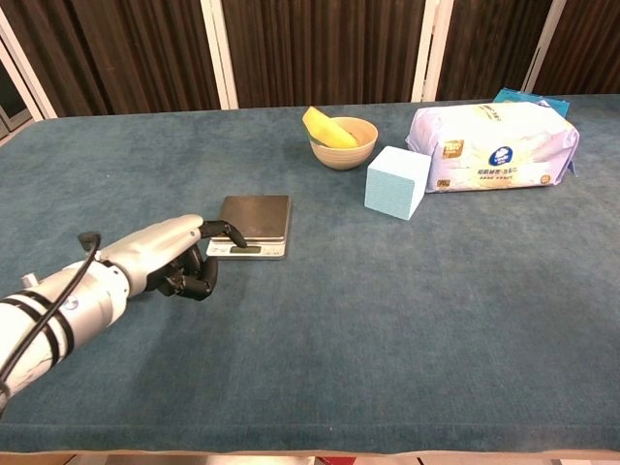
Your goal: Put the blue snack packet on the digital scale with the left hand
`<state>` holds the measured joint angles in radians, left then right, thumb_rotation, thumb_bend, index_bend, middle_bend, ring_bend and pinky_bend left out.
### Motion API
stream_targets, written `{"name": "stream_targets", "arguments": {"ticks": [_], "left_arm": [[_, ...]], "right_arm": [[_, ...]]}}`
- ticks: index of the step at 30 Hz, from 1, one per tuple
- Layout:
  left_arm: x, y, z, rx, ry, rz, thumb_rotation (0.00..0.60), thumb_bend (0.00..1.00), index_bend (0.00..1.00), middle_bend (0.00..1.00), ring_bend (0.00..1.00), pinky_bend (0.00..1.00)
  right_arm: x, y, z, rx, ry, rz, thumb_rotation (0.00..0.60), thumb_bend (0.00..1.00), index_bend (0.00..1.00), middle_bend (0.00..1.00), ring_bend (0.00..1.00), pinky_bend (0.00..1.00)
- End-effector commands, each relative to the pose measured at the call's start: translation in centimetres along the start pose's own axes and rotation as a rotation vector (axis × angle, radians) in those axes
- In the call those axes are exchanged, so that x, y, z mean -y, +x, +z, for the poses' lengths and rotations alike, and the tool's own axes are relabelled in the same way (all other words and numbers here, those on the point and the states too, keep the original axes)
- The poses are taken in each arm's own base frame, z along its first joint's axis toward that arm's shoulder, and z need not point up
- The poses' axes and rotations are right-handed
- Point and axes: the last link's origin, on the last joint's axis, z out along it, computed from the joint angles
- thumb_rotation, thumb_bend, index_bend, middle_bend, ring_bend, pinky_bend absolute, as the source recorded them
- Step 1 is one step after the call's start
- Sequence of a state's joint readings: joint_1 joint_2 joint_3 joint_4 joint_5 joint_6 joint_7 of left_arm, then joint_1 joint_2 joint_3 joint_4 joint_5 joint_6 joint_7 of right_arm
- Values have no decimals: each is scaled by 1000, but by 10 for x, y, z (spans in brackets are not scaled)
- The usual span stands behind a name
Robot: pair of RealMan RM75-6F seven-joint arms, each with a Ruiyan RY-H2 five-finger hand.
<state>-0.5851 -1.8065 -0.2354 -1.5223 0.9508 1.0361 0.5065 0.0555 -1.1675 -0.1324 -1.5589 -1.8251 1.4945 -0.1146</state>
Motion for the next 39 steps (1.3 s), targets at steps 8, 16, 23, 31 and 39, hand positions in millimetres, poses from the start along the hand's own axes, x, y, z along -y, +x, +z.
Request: {"name": "stream_targets", "arguments": {"ticks": [8, 16, 23, 31, 39], "left_arm": [[4, 5, 12, -39, 50, 45, 600, 816, 220, 1000, 1000, 1000], [19, 7, 10, -40, 79, 71, 600, 822, 244, 1000, 1000, 1000], [21, 6, 7, -32, 73, 85, 600, 817, 245, 1000, 1000, 1000], [21, 2, 5, -19, 74, 100, 600, 819, 247, 1000, 1000, 1000], [25, 1, 7, -16, 83, 103, 600, 819, 250, 1000, 1000, 1000]], "right_arm": [[-1, 0, 0, 8, -1, -3, 600, 175, 0, 0, 0, 0], [0, 0, 0, 6, -2, -6, 600, 175, 0, 0, 0, 0], [0, 0, 0, 4, -5, -7, 600, 174, 0, 0, 0, 0], [-1, 1, -1, 2, -8, -5, 600, 174, 0, 0, 0, 0], [0, 0, -1, 5, -5, -6, 600, 175, 0, 0, 0, 0]]}}
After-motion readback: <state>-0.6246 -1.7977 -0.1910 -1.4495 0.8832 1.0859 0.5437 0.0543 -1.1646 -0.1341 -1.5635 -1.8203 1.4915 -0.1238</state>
